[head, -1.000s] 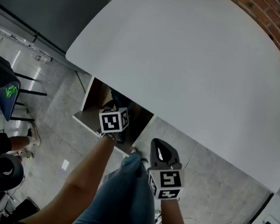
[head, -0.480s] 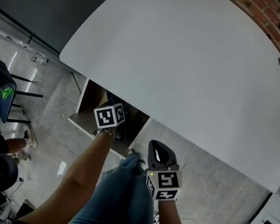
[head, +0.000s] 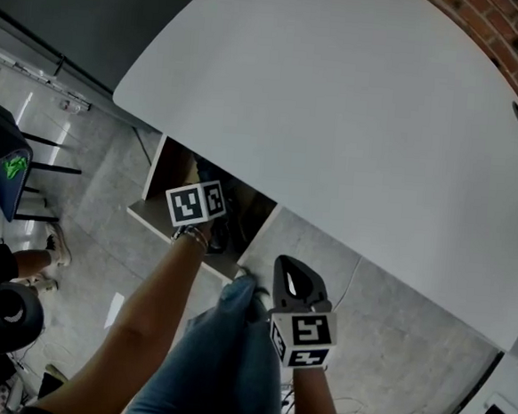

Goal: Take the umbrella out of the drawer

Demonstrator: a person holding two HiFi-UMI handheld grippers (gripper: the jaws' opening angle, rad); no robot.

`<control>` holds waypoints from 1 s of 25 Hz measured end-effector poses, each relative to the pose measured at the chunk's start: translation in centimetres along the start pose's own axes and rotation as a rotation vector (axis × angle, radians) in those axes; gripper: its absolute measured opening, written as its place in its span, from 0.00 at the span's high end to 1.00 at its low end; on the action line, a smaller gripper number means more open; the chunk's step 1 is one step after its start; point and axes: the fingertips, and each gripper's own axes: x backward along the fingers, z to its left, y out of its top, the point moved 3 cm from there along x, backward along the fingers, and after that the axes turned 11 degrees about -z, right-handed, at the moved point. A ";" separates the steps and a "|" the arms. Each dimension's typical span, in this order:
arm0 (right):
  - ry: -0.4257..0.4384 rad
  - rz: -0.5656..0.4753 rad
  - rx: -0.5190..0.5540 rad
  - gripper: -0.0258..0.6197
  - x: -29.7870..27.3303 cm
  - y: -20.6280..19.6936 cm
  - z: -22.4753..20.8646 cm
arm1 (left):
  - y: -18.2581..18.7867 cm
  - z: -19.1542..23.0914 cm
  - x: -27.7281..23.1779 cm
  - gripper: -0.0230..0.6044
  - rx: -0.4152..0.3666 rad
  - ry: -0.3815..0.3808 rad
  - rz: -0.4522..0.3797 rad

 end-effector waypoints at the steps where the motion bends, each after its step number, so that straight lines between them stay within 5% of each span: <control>1: -0.004 0.002 -0.002 0.97 0.4 0.0 -0.1 | 0.1 -0.1 0.3 0.52 0.003 0.000 0.001; 12: 0.012 0.012 0.003 0.97 3.1 0.5 0.8 | 0.9 -0.5 3.8 0.53 0.008 0.024 0.008; 20: 0.043 0.000 0.027 0.97 3.7 1.3 2.1 | 0.3 -0.7 6.3 0.54 0.114 0.021 0.003; 25: 0.060 -0.009 0.045 0.97 4.6 2.4 3.3 | 1.4 -1.2 8.3 0.54 0.081 0.013 -0.009</control>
